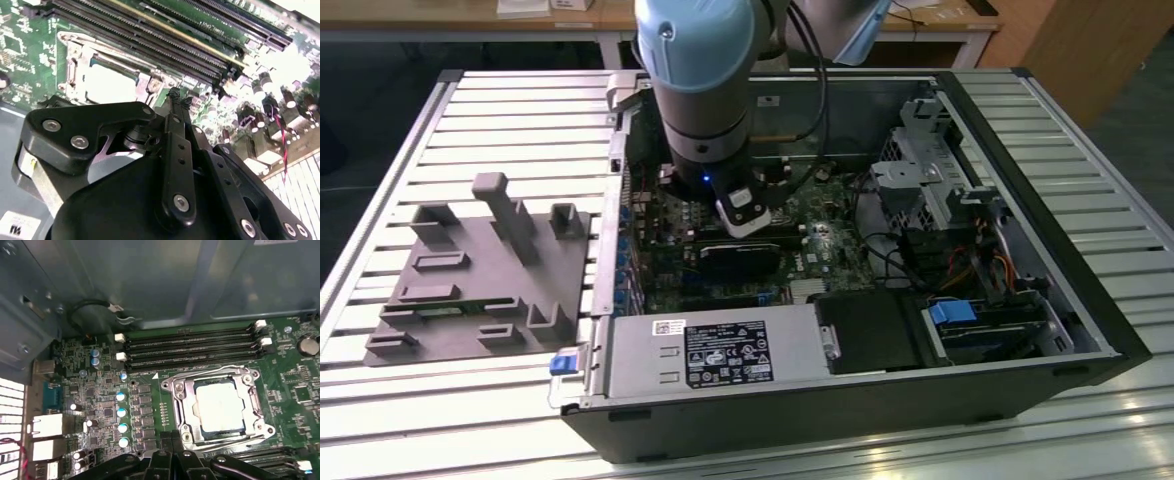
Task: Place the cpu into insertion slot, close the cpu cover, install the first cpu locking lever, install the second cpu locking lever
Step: 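Install the second cpu locking lever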
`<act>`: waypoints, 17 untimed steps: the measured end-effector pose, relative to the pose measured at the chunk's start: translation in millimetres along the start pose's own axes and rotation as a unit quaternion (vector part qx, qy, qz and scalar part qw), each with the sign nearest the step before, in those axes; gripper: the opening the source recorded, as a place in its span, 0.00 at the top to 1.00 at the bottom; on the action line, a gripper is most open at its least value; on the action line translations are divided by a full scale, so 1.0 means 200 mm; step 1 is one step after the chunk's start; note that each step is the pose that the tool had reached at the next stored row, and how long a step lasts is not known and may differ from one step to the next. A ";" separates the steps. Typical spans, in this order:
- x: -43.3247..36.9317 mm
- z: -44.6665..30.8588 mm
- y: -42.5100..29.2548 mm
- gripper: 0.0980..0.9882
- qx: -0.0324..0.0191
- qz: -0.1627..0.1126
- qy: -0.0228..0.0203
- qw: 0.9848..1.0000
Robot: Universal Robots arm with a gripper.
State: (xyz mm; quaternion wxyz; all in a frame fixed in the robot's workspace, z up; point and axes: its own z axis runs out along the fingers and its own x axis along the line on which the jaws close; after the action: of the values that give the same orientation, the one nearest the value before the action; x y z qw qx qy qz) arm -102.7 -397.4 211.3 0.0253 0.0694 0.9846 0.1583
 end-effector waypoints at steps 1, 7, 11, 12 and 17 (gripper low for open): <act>0.000 -0.010 0.003 1.00 0.000 0.000 0.000 1.000; -0.021 -0.022 0.010 1.00 0.000 0.000 0.000 1.000; -0.082 -0.017 0.018 1.00 0.000 0.001 0.003 1.000; -0.099 -0.016 0.020 1.00 0.001 0.001 0.003 1.000; -0.183 -0.010 0.031 1.00 0.001 0.002 0.007 1.000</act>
State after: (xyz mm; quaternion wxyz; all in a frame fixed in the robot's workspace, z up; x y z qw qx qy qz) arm -65.8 -397.4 216.2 0.0182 0.0705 0.9848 0.1577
